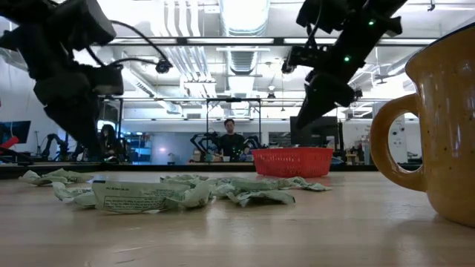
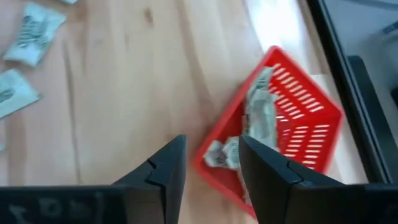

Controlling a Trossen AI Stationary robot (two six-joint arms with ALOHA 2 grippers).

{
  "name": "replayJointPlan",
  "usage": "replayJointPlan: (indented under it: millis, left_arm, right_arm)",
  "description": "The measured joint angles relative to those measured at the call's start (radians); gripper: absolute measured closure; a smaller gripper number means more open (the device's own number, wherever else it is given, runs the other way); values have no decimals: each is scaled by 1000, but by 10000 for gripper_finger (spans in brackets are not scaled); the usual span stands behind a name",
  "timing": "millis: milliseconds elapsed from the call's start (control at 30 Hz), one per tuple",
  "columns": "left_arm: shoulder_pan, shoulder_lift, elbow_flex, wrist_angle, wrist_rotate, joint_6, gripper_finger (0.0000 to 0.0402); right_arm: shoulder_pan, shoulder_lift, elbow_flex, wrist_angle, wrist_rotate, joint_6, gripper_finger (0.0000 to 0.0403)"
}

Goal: Pick and place Stevia / Truvia into bins
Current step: Put the stevia packet into the red basket

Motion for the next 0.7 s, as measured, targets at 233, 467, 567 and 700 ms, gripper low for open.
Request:
replayJointPlan:
  millis: [233, 467, 567, 700]
  left_arm:
    - [0, 28, 0, -59, 23, -107, 347]
    - [0, 105, -1, -59, 81, -99, 347]
    - [0, 146, 0, -57, 81, -98, 347]
    - [-1, 198, 2, -57, 80, -81, 347]
  right_arm:
    - [42, 0, -55, 6, 0, 69, 275]
    - [72, 0, -159, 120, 1, 133, 274]
    - [84, 0, -204, 173, 0, 134, 273]
    - [86, 0, -221, 186, 0, 129, 277]
